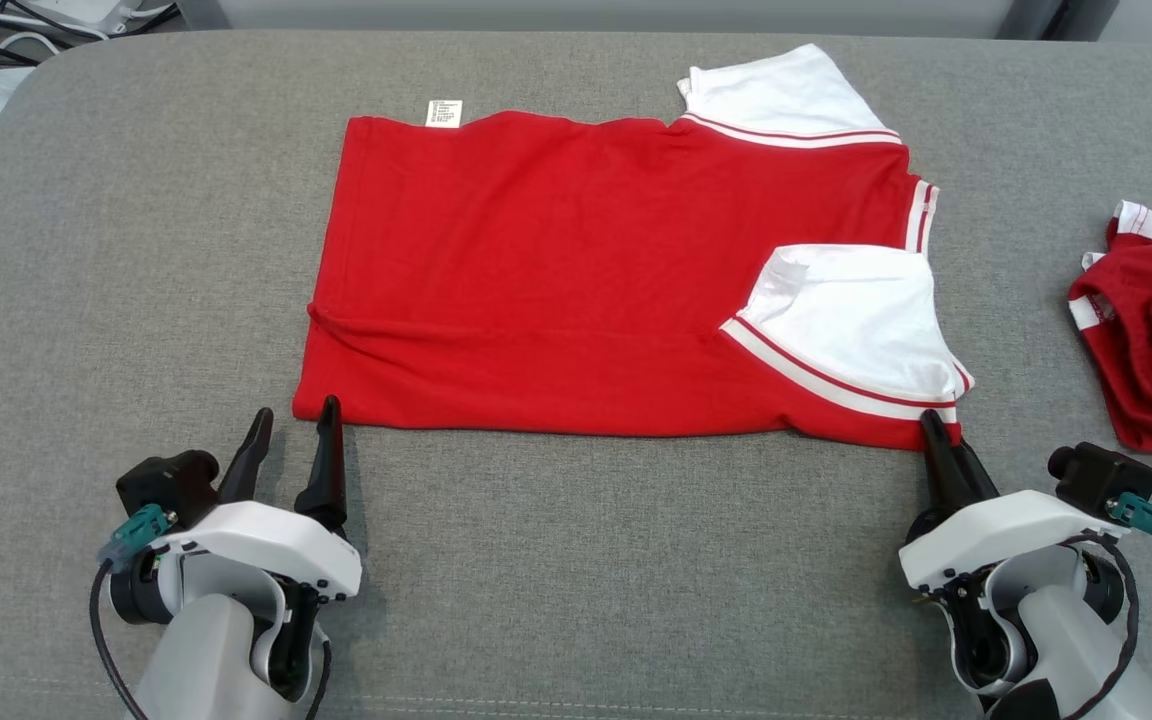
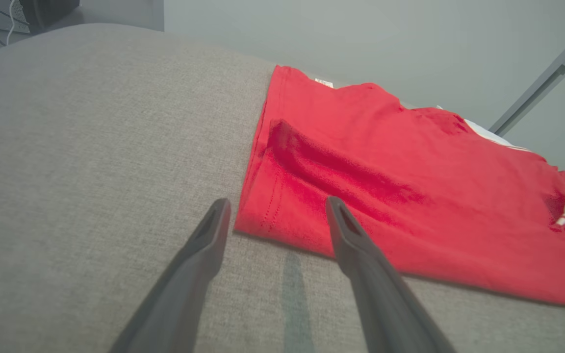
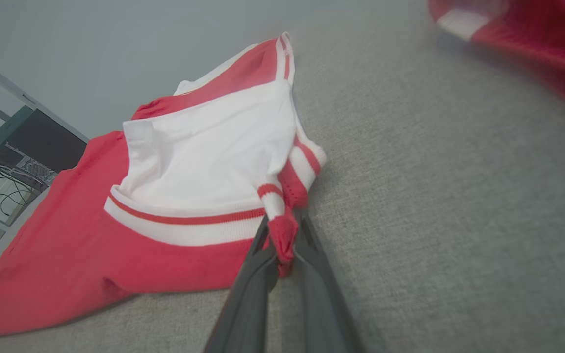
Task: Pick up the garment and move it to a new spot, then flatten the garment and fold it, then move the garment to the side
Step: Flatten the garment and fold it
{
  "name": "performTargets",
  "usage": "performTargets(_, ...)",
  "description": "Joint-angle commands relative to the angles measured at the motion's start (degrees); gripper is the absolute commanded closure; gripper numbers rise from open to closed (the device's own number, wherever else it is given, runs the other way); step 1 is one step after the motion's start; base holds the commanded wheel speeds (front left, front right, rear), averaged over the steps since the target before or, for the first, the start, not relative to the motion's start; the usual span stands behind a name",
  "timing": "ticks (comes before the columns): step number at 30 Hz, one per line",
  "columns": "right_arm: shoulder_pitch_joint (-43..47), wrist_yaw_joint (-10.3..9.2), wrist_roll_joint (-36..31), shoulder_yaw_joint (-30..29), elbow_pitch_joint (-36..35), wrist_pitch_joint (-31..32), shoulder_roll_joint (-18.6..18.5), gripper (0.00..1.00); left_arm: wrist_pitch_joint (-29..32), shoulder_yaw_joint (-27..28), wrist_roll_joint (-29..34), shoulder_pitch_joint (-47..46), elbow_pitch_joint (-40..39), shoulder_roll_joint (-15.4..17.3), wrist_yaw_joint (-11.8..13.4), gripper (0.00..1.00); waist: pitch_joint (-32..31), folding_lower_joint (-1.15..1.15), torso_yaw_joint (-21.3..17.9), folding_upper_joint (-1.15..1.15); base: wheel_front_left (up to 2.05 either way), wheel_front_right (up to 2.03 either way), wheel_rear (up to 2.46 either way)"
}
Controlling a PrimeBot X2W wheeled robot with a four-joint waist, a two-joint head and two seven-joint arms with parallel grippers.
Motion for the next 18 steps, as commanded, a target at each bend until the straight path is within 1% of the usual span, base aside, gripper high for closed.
performTargets(1,-0.66,0.25,-0.18,1.71,-1.66,-0.35,-0.31,1.0,-0.5,2.06,-1.55,-2.12,-0.21,1.43,-0.57,0.0,0.09,0.0,-0.23,0.0,0.0,0.0,0.0)
performTargets(4,-0.7,0.25,-0.45,2.06,-1.97,-0.35,-0.33,1.0,-0.5,2.16,-2.77,-3.02,1.68,1.43,-0.71,0.0,0.25,0.0,-0.52,0.0,0.0,0.0,0.0)
performTargets(7,-0.86,0.25,-0.93,2.74,-2.51,-0.35,-0.36,1.0,-0.5,2.23,-6.53,-4.78,5.21,1.43,-0.84,0.0,0.59,0.0,-1.04,0.0,0.0,0.0,0.0)
performTargets(12,-1.04,0.25,-1.59,3.99,-3.41,-0.35,-0.55,1.0,-0.49,-0.9,-12.18,-7.27,8.6,1.55,-0.88,0.0,1.21,0.0,-1.7,0.0,0.0,0.0,0.0)
performTargets(15,-1.24,0.25,-1.9,4.49,-3.96,-0.35,-0.64,1.0,-0.49,-2.15,-14.47,-8.15,9.74,2.44,-0.89,0.0,1.72,0.0,-2.13,0.0,0.0,0.0,0.0)
performTargets(16,-1.27,0.25,-1.83,4.57,-4.13,-0.35,-0.61,1.0,-0.5,-2.44,-14.94,-8.34,10.22,2.73,-0.89,0.08,1.83,0.0,-2.23,0.0,0.0,0.0,0.0)
performTargets(17,-1.29,0.25,-1.72,4.69,-4.28,-0.35,-0.57,1.0,-0.5,-2.5,-15.5,-8.49,10.65,2.91,-0.89,0.35,1.91,0.0,-2.33,0.0,0.0,0.0,0.0)
performTargets(18,-1.32,0.25,-1.75,4.89,-4.43,-0.35,-0.56,1.0,-0.5,-2.25,-16.48,-8.61,10.88,2.9,-0.89,0.53,2.03,0.0,-2.44,0.0,0.0,0.0,0.0)
